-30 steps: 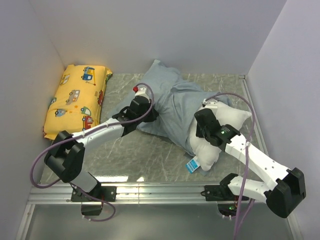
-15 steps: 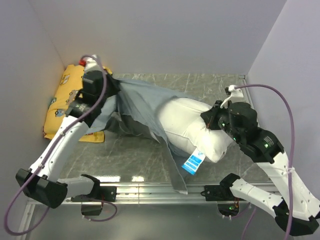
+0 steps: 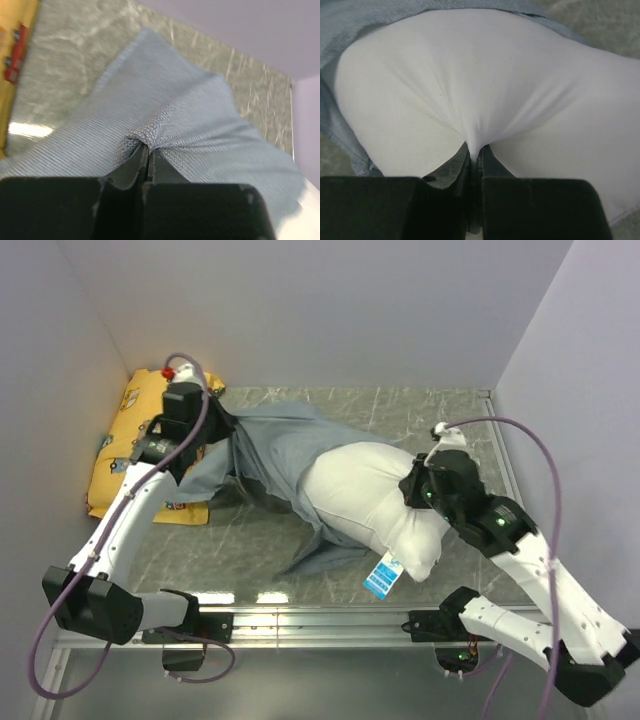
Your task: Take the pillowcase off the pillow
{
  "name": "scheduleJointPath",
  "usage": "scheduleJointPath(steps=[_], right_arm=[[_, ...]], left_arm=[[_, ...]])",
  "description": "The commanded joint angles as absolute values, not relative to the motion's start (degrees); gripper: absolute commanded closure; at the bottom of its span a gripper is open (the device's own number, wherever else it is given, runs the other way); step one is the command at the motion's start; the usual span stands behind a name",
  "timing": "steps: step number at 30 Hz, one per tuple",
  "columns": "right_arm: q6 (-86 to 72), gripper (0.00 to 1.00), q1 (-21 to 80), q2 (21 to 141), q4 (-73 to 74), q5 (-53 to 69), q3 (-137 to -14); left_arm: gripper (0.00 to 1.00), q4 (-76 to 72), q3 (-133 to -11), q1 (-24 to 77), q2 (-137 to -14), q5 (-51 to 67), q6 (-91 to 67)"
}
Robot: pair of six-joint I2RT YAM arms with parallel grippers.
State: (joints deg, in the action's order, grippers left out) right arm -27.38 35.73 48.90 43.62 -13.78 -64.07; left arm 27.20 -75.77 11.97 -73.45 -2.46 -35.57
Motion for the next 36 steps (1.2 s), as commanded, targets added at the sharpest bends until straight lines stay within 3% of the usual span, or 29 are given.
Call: scheduleJointPath(steps=[1, 3, 4, 7, 10, 17, 23, 31, 35, 36], right_arm=[[-26.54, 0.91, 34.80, 52.98, 38.77, -24.07, -60.74], [-26.81, 0.75, 34.80, 54.31, 38.59, -25.22, -59.33], [-26.81, 0.59, 34.89, 54.93, 38.76, -26.96, -58.98], [-25.85, 0.33, 35.50, 53.97, 39.37, -28.73, -59.15], [-23.39, 0.21, 38.74, 52.82, 40.42, -32.95, -61.95], [-20.40, 0.15, 54.10, 57.74, 41.05, -43.41, -66.53], [-13.63, 0.07, 68.09, 65.11, 38.85, -45.00, -66.18], [-14.15, 0.05, 69.87, 74.44, 40.25, -44.73, -60.21], [-13.45, 0.17, 69.87, 77.08, 40.43, -45.17, -60.64], [-13.01, 0.36, 69.87, 77.86, 40.52, -45.35, -60.99]], left_arm=[[1.00, 21.46, -72.08, 17.21, -71.28, -10.45, -34.62], [1.00, 19.87, -67.78, 19.24, -71.28, -10.29, -35.33], [1.00, 18.56, -66.37, 19.77, -71.37, -10.20, -36.03], [1.00, 16.36, -62.32, 21.09, -72.42, -10.72, -36.56], [1.00, 14.86, -60.30, 21.36, -73.65, -10.11, -37.70], [1.00, 13.71, -59.85, 22.76, -75.67, -10.20, -38.58], [1.00, 14.06, -60.91, 22.85, -76.29, -9.84, -38.32], [1.00, 14.41, -61.70, 22.94, -75.76, -10.02, -37.88], [1.00, 14.94, -62.40, 22.94, -75.06, -10.02, -37.79], [1.00, 15.12, -62.66, 22.94, -74.97, -10.11, -37.71]])
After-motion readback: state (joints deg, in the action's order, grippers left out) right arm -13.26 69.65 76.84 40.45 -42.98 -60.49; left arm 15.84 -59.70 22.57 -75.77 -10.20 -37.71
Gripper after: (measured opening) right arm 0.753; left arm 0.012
